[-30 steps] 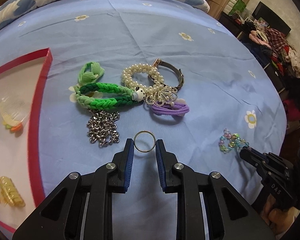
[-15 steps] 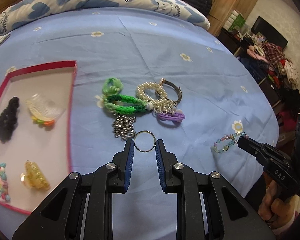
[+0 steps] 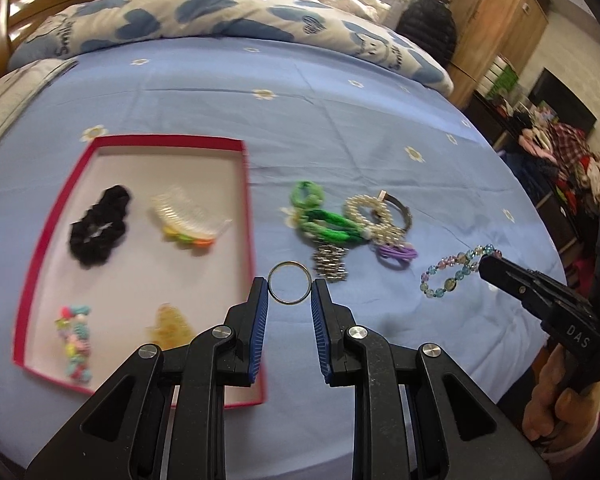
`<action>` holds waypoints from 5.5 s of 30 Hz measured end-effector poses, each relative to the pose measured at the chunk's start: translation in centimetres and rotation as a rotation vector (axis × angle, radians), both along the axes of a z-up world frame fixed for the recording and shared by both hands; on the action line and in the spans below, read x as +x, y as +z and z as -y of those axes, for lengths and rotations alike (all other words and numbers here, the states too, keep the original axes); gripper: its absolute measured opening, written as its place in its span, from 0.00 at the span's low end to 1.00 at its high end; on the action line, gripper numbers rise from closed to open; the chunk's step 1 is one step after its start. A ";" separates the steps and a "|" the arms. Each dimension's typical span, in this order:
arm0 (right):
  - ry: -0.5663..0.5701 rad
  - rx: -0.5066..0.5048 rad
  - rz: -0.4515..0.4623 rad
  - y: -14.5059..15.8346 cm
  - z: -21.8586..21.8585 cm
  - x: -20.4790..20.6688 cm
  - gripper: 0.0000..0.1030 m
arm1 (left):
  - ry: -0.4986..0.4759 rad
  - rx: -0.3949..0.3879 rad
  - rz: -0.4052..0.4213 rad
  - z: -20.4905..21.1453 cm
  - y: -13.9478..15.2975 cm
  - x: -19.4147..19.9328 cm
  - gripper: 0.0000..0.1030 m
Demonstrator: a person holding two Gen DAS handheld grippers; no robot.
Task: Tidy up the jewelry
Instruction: 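Carry the ring and crystal bracelet into the red tray while both tools open, then withdraw both open tools from the tray toward the remaining jewelry, then grasp the green braided bracelet with the left tool while the right tool grasps the gold watch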
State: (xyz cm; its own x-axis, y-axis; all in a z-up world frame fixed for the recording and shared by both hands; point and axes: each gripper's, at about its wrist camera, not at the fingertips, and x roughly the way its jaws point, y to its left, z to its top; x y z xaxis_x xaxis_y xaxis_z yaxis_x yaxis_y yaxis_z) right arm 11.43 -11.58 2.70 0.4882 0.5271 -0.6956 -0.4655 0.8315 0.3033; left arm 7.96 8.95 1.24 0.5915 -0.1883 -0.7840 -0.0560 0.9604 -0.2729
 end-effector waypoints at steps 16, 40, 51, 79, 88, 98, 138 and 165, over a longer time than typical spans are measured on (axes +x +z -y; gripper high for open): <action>0.229 0.046 -0.019 -0.3 -12.3 0.8 0.07 | 0.181 0.023 0.002 -9.2 -0.7 -1.8 0.19; 0.272 0.026 -0.221 -7.4 -19.1 4.6 0.07 | 0.262 0.051 -0.145 -14.6 -6.6 0.8 0.19; 0.252 -0.001 -0.297 -9.7 -18.6 5.3 0.07 | 0.248 0.077 -0.200 -13.9 -7.7 1.5 0.20; 0.255 -0.026 -0.317 -9.0 -18.6 4.8 0.18 | 0.253 0.132 -0.208 -13.0 -6.7 1.3 0.28; 0.239 0.019 -0.269 -6.2 -16.2 3.5 0.28 | 0.262 0.116 -0.152 -12.0 -3.9 -0.1 0.31; 0.156 0.038 -0.209 -3.9 -10.6 2.0 0.35 | 0.210 0.087 -0.112 -8.7 -2.0 -0.8 0.37; -0.249 -0.011 -0.187 -6.5 5.4 9.7 0.40 | -0.068 0.081 -0.168 4.9 -4.2 9.8 0.39; -0.277 -0.034 -0.164 -6.9 5.2 12.7 0.06 | -0.061 0.080 -0.143 4.9 -3.9 11.2 0.09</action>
State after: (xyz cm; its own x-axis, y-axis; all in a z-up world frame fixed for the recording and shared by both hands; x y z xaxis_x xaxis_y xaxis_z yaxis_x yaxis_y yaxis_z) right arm 24.11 -16.76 -4.23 0.4898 0.3655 -0.7915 -0.1678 0.9304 0.3258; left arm 19.12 4.03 -2.66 0.4620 -0.1539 -0.8735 -0.0295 0.9816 -0.1885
